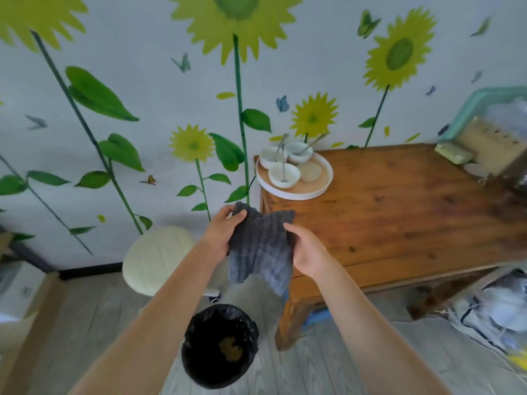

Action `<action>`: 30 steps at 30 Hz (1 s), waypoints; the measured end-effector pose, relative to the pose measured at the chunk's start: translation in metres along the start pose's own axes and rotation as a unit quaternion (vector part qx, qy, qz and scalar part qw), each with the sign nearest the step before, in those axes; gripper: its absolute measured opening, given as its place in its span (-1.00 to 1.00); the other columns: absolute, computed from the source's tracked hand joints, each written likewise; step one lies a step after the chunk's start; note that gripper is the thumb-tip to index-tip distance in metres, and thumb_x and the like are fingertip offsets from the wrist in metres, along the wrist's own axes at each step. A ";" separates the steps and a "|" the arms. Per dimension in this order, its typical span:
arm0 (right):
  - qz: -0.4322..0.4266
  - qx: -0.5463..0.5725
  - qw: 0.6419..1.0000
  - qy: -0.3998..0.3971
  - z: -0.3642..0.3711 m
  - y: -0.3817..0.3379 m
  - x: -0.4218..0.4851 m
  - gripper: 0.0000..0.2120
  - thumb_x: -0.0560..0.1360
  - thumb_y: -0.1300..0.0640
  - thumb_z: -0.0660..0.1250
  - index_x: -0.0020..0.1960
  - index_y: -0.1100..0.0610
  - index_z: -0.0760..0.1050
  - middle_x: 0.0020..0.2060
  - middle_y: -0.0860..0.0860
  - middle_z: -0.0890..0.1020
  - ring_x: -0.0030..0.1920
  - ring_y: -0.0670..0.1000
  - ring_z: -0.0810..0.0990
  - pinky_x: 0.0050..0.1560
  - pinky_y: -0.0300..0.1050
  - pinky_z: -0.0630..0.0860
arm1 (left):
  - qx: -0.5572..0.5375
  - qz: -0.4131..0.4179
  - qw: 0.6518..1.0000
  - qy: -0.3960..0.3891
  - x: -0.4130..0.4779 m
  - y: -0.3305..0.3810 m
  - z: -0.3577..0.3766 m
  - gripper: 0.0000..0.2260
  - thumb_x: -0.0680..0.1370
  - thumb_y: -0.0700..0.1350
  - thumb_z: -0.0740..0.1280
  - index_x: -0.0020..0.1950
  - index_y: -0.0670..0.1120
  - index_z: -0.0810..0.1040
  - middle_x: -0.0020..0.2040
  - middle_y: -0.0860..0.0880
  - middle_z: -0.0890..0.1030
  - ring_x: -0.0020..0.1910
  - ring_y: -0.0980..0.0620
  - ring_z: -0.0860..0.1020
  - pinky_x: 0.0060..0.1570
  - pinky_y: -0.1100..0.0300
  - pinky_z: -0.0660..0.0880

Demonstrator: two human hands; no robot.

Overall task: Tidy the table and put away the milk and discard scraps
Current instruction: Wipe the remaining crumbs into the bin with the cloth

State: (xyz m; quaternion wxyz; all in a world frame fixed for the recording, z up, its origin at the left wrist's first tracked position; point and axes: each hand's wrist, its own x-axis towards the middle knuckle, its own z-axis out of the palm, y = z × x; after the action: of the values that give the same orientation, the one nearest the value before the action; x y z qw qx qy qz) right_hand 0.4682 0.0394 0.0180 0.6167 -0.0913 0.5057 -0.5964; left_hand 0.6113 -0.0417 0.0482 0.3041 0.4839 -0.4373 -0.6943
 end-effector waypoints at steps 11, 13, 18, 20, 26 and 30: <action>-0.227 -0.232 0.937 0.128 -0.137 -0.145 -0.054 -0.54 0.38 0.10 0.48 0.21 0.01 0.39 0.19 0.04 0.47 0.19 0.07 0.48 0.18 0.05 0.48 | 0.107 0.081 0.988 0.076 -0.004 0.012 0.181 -0.85 0.55 -0.08 0.31 -0.04 -0.17 0.50 -0.16 -0.08 0.50 -0.12 -0.02 0.48 -0.14 0.13 0.42; -0.245 -0.252 0.933 0.080 -0.162 -0.163 -0.063 -0.52 0.40 0.16 0.46 0.25 -0.02 0.39 0.19 0.00 0.45 0.18 0.02 0.47 0.08 -0.10 0.50 | 0.056 0.092 0.994 0.010 -0.006 0.014 0.210 -0.73 0.51 -0.16 0.37 0.14 -0.06 0.37 -0.04 -0.06 0.49 -0.08 0.01 0.49 -0.10 0.09 0.46; -0.235 -0.437 0.868 0.042 -0.208 -0.187 -0.058 -0.48 0.37 0.39 0.40 0.25 0.02 0.48 0.18 -0.02 0.51 0.24 0.02 0.47 0.08 -0.12 0.51 | 0.267 0.158 0.944 -0.115 0.010 0.018 0.249 -0.48 0.37 -0.42 0.41 0.26 -0.07 0.44 0.15 -0.09 0.45 0.20 -0.08 0.44 0.14 0.05 0.45; -0.253 -0.487 0.830 0.104 -0.224 -0.196 -0.050 -0.60 0.39 0.34 0.41 0.18 0.06 0.54 0.12 -0.03 0.57 0.16 -0.04 0.49 0.07 -0.16 0.45 | 0.352 0.184 0.913 -0.091 0.026 0.016 0.267 -0.48 0.36 -0.43 0.40 0.28 -0.14 0.46 0.20 -0.13 0.47 0.23 -0.09 0.43 0.15 0.07 0.44; -0.270 -0.519 0.790 0.184 -0.253 -0.225 -0.019 -0.85 0.41 0.13 0.44 -0.05 0.14 0.60 -0.18 -0.07 0.57 -0.13 -0.08 0.50 -0.31 -0.34 0.31 | 0.432 0.220 0.873 -0.050 0.074 0.011 0.306 -0.82 0.48 -0.28 0.33 0.06 -0.13 0.54 -0.07 -0.06 0.54 -0.05 0.02 0.44 -0.12 0.20 0.34; -0.218 -0.514 0.814 0.159 -0.272 -0.263 0.027 -0.86 0.41 0.12 0.44 -0.07 0.10 0.54 -0.13 -0.01 0.57 -0.08 -0.02 0.51 -0.20 -0.21 0.37 | 0.462 0.228 0.855 -0.064 0.134 0.015 0.337 -0.90 0.51 -0.26 0.29 -0.16 -0.10 0.47 -0.28 0.01 0.43 -0.16 -0.01 0.39 -0.19 0.19 0.28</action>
State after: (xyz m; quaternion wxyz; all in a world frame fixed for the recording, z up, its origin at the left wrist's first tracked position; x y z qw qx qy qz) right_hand 0.0937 0.0795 0.0641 0.2445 -0.4067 0.7964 -0.3749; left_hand 0.2483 -0.0561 0.0577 0.1665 0.4103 -0.8242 -0.3529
